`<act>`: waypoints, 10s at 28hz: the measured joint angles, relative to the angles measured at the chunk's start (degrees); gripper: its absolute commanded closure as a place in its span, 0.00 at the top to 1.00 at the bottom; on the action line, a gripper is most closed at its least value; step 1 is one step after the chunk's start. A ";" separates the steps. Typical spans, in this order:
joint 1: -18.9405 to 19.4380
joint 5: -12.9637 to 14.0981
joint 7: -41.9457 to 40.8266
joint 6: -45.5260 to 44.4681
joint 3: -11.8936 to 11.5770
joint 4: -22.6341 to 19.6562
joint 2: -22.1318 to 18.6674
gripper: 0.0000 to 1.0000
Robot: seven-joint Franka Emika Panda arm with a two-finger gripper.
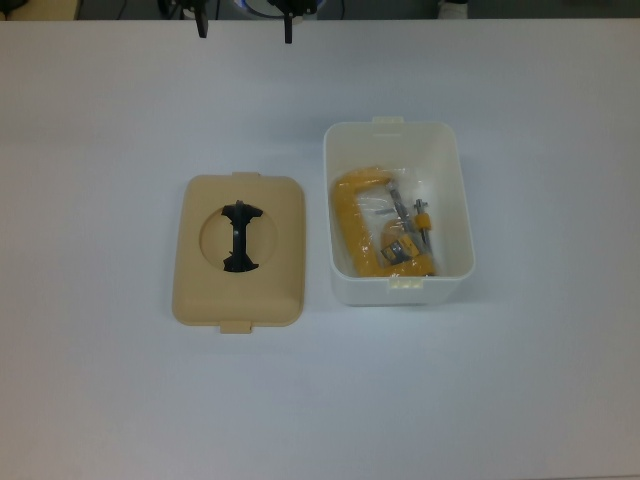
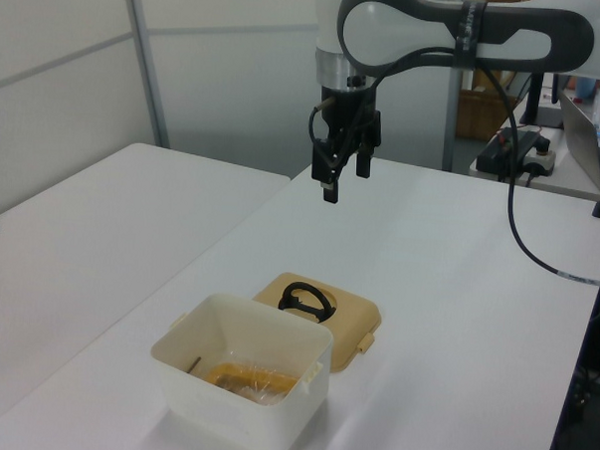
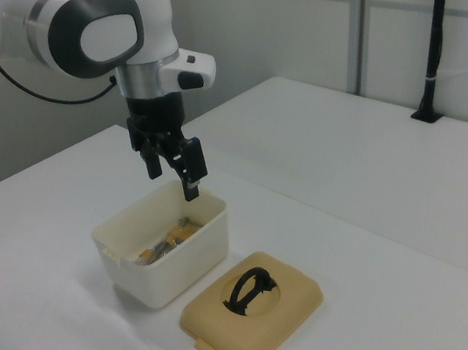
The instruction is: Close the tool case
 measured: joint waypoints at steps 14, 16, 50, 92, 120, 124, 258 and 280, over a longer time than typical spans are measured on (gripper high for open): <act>-0.01 -0.38 0.00 0.00 0.00 -0.01 0.33 1.00; -0.06 -0.41 0.00 0.00 0.00 -0.04 0.46 1.00; -3.93 -3.44 -8.07 15.99 -0.29 -4.86 9.77 1.00; -2.76 -2.49 -8.07 32.81 0.37 -12.82 17.31 0.24; -1.87 -2.29 -8.03 36.04 0.32 -10.54 19.54 0.00; -2.68 -1.89 -8.03 32.62 -0.08 -8.53 17.74 0.00; 4.47 -6.71 7.00 0.91 2.32 2.17 2.90 1.00; -2.76 -0.52 -2.84 -2.43 2.31 -0.86 -1.94 1.00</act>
